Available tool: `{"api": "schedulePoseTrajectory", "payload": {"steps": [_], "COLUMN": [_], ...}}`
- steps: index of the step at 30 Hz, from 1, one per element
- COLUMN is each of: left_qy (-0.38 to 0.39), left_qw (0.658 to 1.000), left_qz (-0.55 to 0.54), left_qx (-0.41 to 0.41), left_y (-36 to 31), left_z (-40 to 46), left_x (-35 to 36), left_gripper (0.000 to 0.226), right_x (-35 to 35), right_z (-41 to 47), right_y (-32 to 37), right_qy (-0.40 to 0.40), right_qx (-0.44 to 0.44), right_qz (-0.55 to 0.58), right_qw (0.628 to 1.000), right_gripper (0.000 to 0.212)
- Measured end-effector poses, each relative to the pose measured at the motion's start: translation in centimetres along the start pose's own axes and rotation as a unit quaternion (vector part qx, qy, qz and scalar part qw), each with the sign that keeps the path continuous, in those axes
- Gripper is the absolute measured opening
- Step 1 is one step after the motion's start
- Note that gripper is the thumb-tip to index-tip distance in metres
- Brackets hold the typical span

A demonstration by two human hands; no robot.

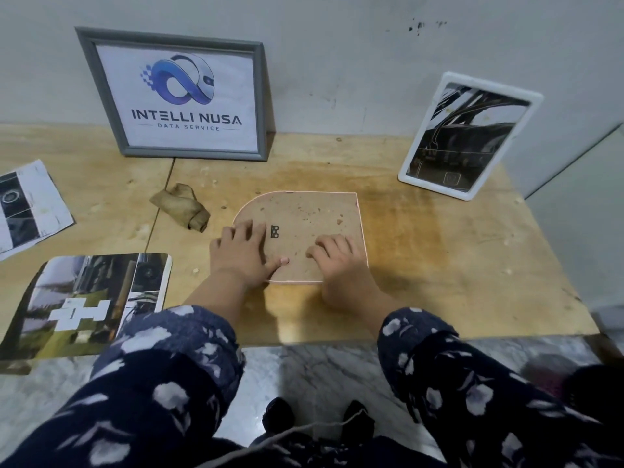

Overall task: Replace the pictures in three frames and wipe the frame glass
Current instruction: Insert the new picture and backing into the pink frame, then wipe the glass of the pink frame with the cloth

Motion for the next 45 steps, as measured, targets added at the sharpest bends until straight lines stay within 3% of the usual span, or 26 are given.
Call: {"api": "schedulePoseTrajectory", "payload": {"steps": [1, 3, 6, 8, 11, 14, 19, 21, 27, 32, 35, 37, 45], "left_qy": [0.008, 0.018, -0.004, -0.075, -0.159, -0.17, -0.163, -0.141, -0.07, -0.062, -0.053, -0.055, -0.068], "left_qw": [1.0, 1.0, 0.99, 0.955, 0.911, 0.892, 0.84, 0.839, 0.837, 0.801, 0.808, 0.823, 0.881], "left_qz": [0.011, -0.001, -0.138, -0.283, -0.369, -0.398, -0.501, -0.513, -0.538, -0.59, -0.578, -0.553, -0.445], "left_qx": [0.004, 0.002, -0.016, -0.04, -0.093, -0.131, -0.131, -0.11, -0.078, -0.087, -0.103, -0.116, -0.146], "left_y": [0.0, 0.2, 1.1, 2.1, 3.5, 4.4, 3.9, 3.1, 1.0, -0.3, -0.8, -0.9, -1.4], "left_z": [0.0, 0.2, -0.1, -0.8, -1.9, -1.9, -1.1, -0.6, 1.5, 2.4, 2.7, 3.0, 4.0], "left_x": [0.0, -0.4, -0.8, -0.5, 0.3, 0.3, -2.7, -4.1, -6.1, -6.7, -5.6, -4.1, -1.0], "left_gripper": [0.083, 0.077, 0.064, 0.051, 0.045, 0.05, 0.054, 0.053, 0.06, 0.059, 0.059, 0.058, 0.059], "right_x": [0.0, 0.3, 0.5, 0.6, 0.4, -1.2, -7.5, -10.0, -16.0, -13.7, -9.1, -6.3, -0.7], "right_z": [-0.2, -0.3, -0.2, -0.1, 0.5, 1.9, 6.7, 9.0, 12.1, 10.6, 8.8, 7.4, 5.3], "right_y": [0.5, 1.5, 2.5, 3.0, 3.5, 4.0, 4.1, 3.4, 0.2, -3.7, -5.3, -5.6, -6.9], "right_qy": [-0.033, -0.026, -0.028, -0.052, -0.014, 0.052, -0.035, -0.064, -0.153, -0.121, -0.102, -0.087, 0.02], "right_qx": [-0.019, -0.055, -0.08, -0.092, -0.106, -0.053, 0.073, 0.122, 0.279, 0.419, 0.483, 0.512, 0.514], "right_qz": [0.014, 0.019, 0.005, -0.006, -0.04, -0.021, 0.112, 0.152, 0.352, 0.471, 0.5, 0.497, 0.393], "right_qw": [0.999, 0.998, 0.996, 0.994, 0.994, 0.997, 0.99, 0.979, 0.88, 0.767, 0.711, 0.695, 0.762], "right_gripper": [0.032, 0.021, 0.015, 0.009, 0.016, 0.029, 0.014, 0.011, 0.011, 0.011, 0.01, 0.009, 0.023]}}
Point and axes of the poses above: each hand's wrist, its own z-axis towards the middle knuckle, its own x-axis out of the palm, y = z × x, the point moved 2 cm from there along z, towards the middle knuckle, and after that the axes turned 1 degree about -z, right-handed, at the moved point
